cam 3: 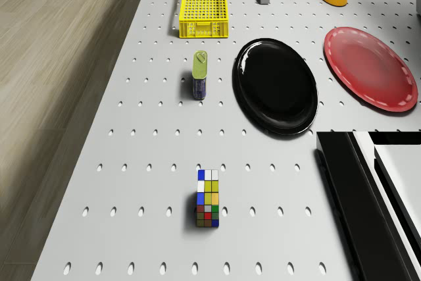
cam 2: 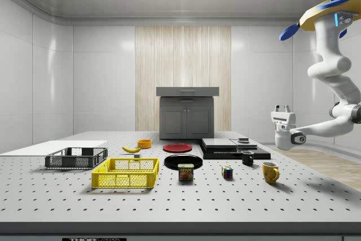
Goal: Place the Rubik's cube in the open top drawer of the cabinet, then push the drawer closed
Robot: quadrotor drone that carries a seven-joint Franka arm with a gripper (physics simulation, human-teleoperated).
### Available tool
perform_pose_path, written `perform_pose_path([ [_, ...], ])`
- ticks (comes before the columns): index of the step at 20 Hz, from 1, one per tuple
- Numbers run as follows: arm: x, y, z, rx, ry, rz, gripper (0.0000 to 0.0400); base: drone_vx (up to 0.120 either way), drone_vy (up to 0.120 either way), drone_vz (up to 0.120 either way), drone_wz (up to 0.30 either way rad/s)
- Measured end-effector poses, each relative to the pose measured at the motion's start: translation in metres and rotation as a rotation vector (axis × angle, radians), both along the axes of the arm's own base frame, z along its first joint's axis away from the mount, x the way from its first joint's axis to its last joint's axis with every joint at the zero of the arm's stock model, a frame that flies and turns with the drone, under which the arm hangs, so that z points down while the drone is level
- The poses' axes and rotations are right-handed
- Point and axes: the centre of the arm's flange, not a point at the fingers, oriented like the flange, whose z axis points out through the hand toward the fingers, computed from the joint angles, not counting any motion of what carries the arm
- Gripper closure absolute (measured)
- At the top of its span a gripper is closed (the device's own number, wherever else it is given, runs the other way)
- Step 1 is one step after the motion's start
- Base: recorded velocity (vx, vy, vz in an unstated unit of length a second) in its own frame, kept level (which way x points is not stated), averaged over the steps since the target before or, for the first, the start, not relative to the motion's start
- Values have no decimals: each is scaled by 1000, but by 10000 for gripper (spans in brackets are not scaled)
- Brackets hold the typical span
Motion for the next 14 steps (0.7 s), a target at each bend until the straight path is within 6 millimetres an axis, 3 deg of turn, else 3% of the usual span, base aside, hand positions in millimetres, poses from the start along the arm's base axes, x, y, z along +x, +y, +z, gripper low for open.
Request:
perform_pose_path([
  [5,0,1,0,-8,-4,0,0,120,112,0,0],
  [14,-1,6,0,-60,-11,-1,0,120,0,0,0],
])
